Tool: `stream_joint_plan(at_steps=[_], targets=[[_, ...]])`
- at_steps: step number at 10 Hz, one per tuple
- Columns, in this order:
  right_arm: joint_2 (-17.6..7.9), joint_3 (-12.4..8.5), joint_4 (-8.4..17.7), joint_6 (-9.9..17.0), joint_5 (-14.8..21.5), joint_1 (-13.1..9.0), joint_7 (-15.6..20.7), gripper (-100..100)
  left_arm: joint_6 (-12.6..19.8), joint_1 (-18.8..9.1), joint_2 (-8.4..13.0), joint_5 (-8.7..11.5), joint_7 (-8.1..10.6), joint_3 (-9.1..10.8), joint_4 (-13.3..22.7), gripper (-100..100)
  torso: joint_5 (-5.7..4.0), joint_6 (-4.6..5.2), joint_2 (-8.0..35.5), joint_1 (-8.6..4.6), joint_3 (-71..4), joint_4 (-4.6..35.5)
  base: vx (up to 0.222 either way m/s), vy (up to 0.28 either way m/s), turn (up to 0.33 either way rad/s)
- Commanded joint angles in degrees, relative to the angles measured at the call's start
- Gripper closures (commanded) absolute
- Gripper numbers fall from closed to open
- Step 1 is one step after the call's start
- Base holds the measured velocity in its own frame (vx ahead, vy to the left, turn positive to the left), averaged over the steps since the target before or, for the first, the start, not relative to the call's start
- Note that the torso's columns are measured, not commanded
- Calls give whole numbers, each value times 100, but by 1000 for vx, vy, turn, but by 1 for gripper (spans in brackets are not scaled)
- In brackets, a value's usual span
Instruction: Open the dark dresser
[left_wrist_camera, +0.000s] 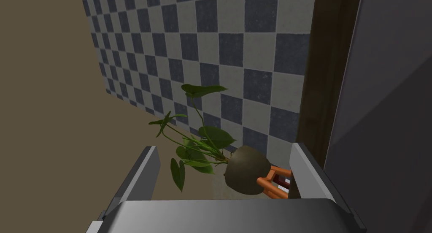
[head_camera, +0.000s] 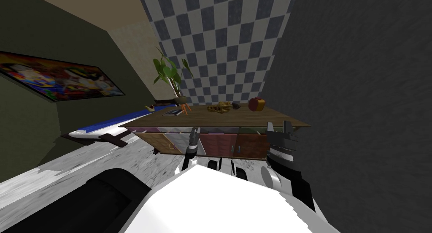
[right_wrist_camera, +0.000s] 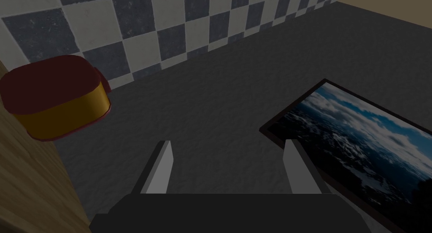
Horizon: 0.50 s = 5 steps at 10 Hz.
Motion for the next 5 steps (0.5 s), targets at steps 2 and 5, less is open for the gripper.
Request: stream_joint_plan(at_steps=[2,5], targets=[[0,0,0,0,0,0,0,0,-320,-33,-13,-10,3,0,545,-100,11,10,-13,7,-5,-14,10,-46,4],[0,0,0,0,0,0,0,0,-439,-51,-23,-15,3,1,761,-100,7,7,-23,4,-12,-12,6,-41,-11]])
